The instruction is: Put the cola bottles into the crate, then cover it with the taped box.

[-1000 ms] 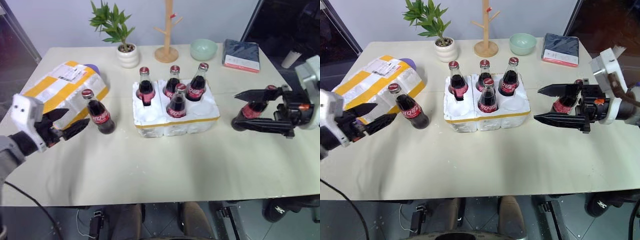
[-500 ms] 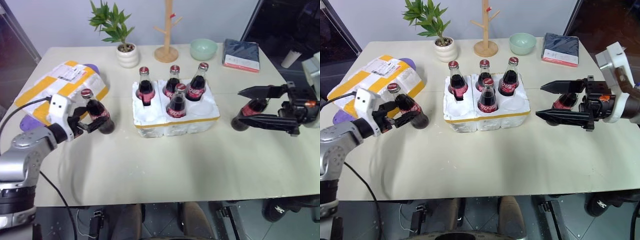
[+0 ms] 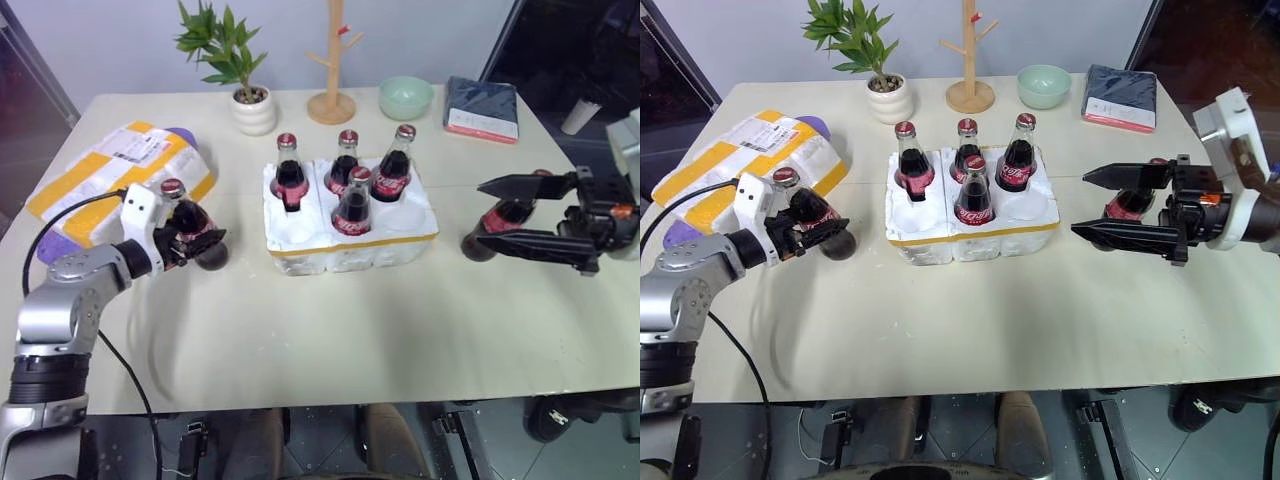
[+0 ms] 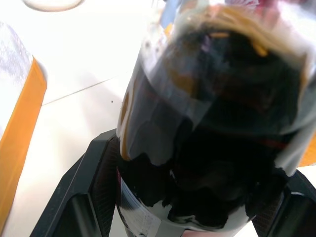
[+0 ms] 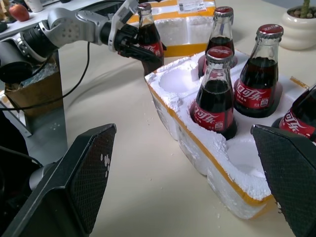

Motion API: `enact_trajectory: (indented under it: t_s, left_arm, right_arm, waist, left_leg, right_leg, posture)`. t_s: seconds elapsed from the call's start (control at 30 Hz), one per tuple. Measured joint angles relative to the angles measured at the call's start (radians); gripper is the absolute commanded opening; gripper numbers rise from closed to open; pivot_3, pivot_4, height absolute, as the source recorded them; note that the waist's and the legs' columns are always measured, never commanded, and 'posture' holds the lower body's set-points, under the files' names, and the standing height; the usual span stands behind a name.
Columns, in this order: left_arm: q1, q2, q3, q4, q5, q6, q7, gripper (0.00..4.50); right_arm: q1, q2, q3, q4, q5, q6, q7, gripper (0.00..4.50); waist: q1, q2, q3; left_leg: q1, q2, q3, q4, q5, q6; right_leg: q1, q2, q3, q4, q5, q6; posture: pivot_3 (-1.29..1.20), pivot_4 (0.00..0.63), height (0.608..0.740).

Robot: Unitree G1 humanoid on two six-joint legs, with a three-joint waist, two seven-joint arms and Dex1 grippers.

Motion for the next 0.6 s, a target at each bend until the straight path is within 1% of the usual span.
enact_trajectory:
  t_s: [0.1, 0.17, 0.23, 0.3, 0.37, 0.4, 0.53, 0.6]
  left_arm:
    - [-0.069, 0.051, 0.045, -0.013, -0.129, 0.126, -0.058, 2.76]
    - [-0.164, 0.083, 0.081, -0.027, -0.228, 0.202, -0.096, 2.76]
    - [-0.261, 0.083, 0.092, -0.031, -0.284, 0.243, -0.105, 2.76]
    - [-0.366, 0.057, 0.087, -0.014, -0.317, 0.263, -0.104, 2.76]
    - [-0.437, 0.024, 0.058, 0.005, -0.314, 0.26, -0.107, 2.76]
    - [-0.461, 0.006, 0.023, 0.015, -0.302, 0.25, -0.115, 2.76]
    - [-0.471, -0.06, -0.124, 0.082, -0.211, 0.183, -0.158, 2.76]
    - [-0.471, -0.077, -0.182, 0.112, -0.159, 0.142, -0.181, 2.76]
  right_arm:
    - [0.022, 0.001, -0.005, -0.002, -0.001, -0.001, -0.005, 4.5]
    - [0.038, 0.002, -0.005, -0.006, -0.001, -0.003, -0.009, 4.5]
    - [0.051, 0.002, -0.014, -0.008, -0.002, -0.005, -0.012, 4.5]
    - [0.062, 0.003, -0.024, -0.015, -0.002, -0.006, -0.015, 4.5]
    - [0.069, 0.003, -0.033, -0.024, -0.002, -0.006, -0.023, 4.5]
    - [0.076, 0.004, -0.04, -0.029, -0.001, -0.006, -0.028, 4.5]
    - [0.092, 0.013, -0.055, -0.049, 0.0, -0.006, -0.048, 4.5]
    - [0.11, 0.015, -0.075, -0.057, 0.002, -0.004, -0.057, 4.5]
  waist:
    - [0.003, -0.001, 0.0]
    - [0.005, -0.001, 0.001]
    - [0.005, -0.001, 0.001]
    - [0.004, -0.001, 0.001]
    - [0.001, -0.001, 0.0]
    - [0.0, -0.001, 0.0]
    - [-0.006, 0.0, 0.0]
    - [-0.003, -0.001, 0.0]
  left_leg:
    - [-0.004, 0.0, 0.0, 0.001, 0.0, 0.0]
    - [-0.004, 0.0, 0.0, 0.001, 0.0, 0.0]
    - [-0.004, 0.0, 0.0, 0.001, 0.0, 0.0]
    - [-0.003, 0.0, 0.0, 0.002, 0.0, 0.0]
    - [-0.002, 0.0, 0.0, 0.001, 0.0, 0.0]
    - [-0.002, 0.0, 0.0, 0.001, 0.0, 0.0]
    - [-0.002, 0.0, 0.0, 0.001, 0.0, 0.0]
    - [-0.003, 0.0, 0.0, 0.0, 0.0, 0.0]
  right_leg:
    - [-0.004, 0.0, 0.0, 0.001, 0.0, 0.0]
    - [-0.003, 0.0, 0.0, 0.001, 0.001, 0.003]
    - [-0.003, 0.0, 0.0, 0.001, 0.002, 0.003]
    - [-0.002, 0.0, 0.0, 0.001, 0.002, 0.004]
    - [-0.002, 0.0, 0.0, 0.001, 0.002, 0.004]
    - [-0.002, 0.0, 0.0, 0.001, 0.002, 0.004]
    - [-0.003, 0.0, 0.0, 0.002, 0.002, 0.004]
    - [-0.004, 0.0, 0.0, 0.001, 0.002, 0.004]
  posture:
    - [0.0, 0.15, 0.739]
    - [0.0, 0.15, 0.739]
    - [0.0, 0.15, 0.739]
    - [0.0, 0.15, 0.739]
    - [0.0, 0.15, 0.739]
    - [0.0, 0.15, 0.739]
    - [0.0, 0.15, 0.739]
    - [0.0, 0.15, 0.739]
